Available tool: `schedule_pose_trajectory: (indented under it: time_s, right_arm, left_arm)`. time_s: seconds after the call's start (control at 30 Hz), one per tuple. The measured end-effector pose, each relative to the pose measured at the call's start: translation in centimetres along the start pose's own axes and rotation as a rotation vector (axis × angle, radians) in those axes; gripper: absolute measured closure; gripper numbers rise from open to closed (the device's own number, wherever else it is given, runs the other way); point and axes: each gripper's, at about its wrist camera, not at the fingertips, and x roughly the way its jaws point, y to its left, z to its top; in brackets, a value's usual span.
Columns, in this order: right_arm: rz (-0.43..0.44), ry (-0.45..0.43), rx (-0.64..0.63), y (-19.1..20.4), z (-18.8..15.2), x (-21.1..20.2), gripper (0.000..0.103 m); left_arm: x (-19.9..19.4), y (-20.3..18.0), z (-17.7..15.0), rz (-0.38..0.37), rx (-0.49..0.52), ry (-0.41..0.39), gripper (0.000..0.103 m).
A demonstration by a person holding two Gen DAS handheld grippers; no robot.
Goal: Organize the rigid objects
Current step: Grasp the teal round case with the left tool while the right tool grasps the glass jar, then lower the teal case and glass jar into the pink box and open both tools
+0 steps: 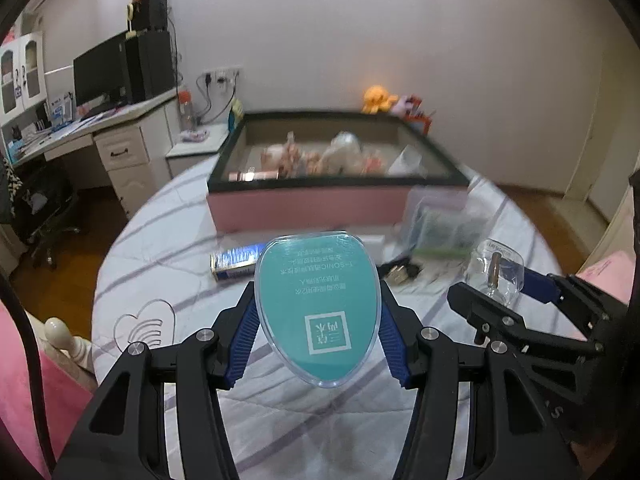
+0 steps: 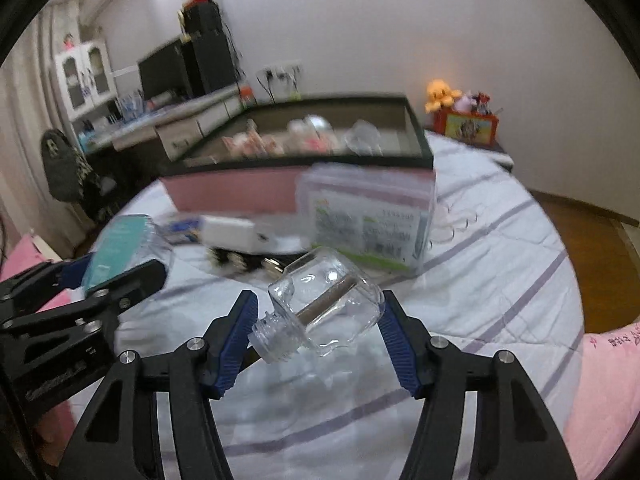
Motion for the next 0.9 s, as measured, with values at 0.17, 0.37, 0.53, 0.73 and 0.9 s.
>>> schedule_pose_trajectory:
  time_s: [0.17, 0.37, 0.53, 0.73, 0.9]
  right_arm:
    - [-0.001, -0.157, -0.026, 1.4, 1.1, -5.5, 0.04]
    - [-0.015, -0.323, -0.08, 3.7, 2.4, -12.3, 0.04]
    - [-0.048, -0.428, -0.129, 5.3, 2.7, -16.4, 0.04]
    - [-0.086, -0.503, -0.149, 6.5, 3.3, -18.8, 0.04]
    - [-0.097, -0.546, -0.156, 7.4, 3.9, -19.6, 0.04]
  left_arm:
    - [-5.2, -0.4, 1.1, -0.017, -0.01, -0.127, 0.047]
    - [-11.8, -1.5, 2.2, 0.014, 0.026, -0.292, 0.047]
    - [-15.7, -1.8, 2.3, 0.036, 0.032, -0.377, 0.047]
    - [-18.9, -2.1, 2.8, 0.07, 0.047, -0.463, 0.047]
    - [-19.3, -1.9, 3.8, 0.088, 0.039, -0.492, 0.047]
